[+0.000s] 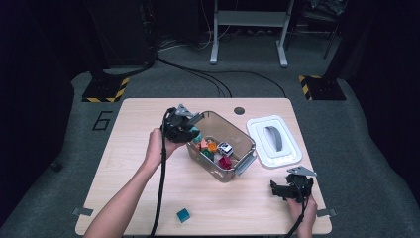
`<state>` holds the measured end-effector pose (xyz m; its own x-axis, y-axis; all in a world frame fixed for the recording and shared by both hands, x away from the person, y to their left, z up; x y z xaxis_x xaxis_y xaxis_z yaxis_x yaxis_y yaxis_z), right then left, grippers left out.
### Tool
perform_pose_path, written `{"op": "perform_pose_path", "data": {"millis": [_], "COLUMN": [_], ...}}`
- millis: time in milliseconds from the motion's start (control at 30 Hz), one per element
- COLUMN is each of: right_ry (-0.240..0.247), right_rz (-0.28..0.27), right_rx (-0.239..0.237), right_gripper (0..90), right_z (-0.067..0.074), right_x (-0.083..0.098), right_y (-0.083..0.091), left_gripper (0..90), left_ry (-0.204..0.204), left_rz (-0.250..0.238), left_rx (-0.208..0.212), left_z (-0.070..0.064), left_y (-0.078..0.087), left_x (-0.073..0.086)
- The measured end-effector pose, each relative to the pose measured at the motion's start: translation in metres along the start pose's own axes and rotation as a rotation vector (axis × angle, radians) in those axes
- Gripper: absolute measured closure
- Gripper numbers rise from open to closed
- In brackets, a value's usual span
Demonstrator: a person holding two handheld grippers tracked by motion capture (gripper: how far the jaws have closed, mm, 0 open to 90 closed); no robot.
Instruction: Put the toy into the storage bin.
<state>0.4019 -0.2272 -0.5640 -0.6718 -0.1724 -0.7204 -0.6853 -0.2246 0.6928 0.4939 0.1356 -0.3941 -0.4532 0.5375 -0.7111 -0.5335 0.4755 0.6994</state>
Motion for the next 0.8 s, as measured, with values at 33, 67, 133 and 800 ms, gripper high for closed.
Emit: {"op": "perform_pose_path", "data": {"millis": [33,67,133,800], "right_ry": [0.000,0.000,0.000,0.000], "right_rz": [0.000,0.000,0.000,0.000], "right_rx": [0.000,0.000,0.000,-0.001], "right_gripper": [0.6,0.6,0.7,0.8], "right_z": [0.000,0.000,0.000,0.000], "right_x": [0.000,0.000,0.000,0.000], "right_y": [0.000,0.000,0.000,0.000], "left_gripper": [67.0,66.9,66.9,27.2], "left_ry": [-0.009,-0.009,-0.012,0.027], "left_rz": [0.021,0.021,0.045,0.067], "left_rx": [0.012,0.012,0.022,0.031], "left_z": [-0.003,-0.003,-0.006,-0.008], "left_y": [-0.006,-0.006,-0.012,-0.003], "left_x": [0.001,0.001,0.003,0.020]}}
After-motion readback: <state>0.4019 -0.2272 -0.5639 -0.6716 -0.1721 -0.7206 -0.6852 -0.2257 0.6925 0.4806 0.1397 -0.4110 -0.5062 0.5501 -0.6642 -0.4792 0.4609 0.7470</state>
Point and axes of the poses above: each handheld gripper's, and its own axes: y roughly backward along the jaws, x roughly out of its underside, z roughly to its left, the point moved 5 cm from there along -y, roughly forward along the jaws, and after that the axes turned 2 degrees about -x, right-handed, at the moved point
